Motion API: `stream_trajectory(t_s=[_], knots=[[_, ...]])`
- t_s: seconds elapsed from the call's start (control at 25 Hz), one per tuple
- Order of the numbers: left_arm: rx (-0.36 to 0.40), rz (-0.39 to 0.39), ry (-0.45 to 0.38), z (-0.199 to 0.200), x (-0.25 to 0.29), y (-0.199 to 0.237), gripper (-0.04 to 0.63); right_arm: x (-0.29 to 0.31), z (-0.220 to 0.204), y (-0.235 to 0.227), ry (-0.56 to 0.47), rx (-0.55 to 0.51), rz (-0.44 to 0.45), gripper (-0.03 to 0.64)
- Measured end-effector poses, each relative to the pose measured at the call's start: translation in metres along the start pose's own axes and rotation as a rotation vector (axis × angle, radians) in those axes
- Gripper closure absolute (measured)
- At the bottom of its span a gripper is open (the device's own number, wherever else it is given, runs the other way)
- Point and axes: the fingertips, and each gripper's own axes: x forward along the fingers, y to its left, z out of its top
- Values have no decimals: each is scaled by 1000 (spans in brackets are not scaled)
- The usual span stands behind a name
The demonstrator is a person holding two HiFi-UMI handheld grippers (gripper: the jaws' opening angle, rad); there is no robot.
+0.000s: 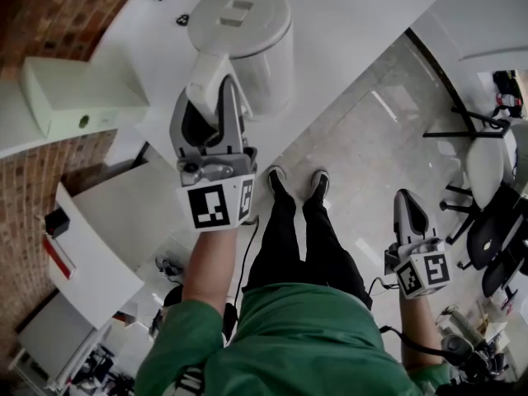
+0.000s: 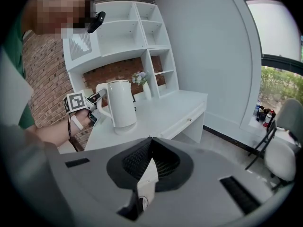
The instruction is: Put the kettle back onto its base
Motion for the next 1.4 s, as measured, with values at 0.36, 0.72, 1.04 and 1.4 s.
stream_trajectory(t_s=[0.36,0.72,1.04,1.4], knots=[[-36,-11,80,-9,-20,-14,448,4,-1,7,-11,69,25,595],[-23,-4,162,-15,-56,-26,448,-9,18,0,-75,92,11,595],[8,21,261,-31,-75,-22,448,-16,44,9,-138,74,44,595],[-5,-14,381,-46,-82,-23,443,-23,76,15,-204,25,51,595]])
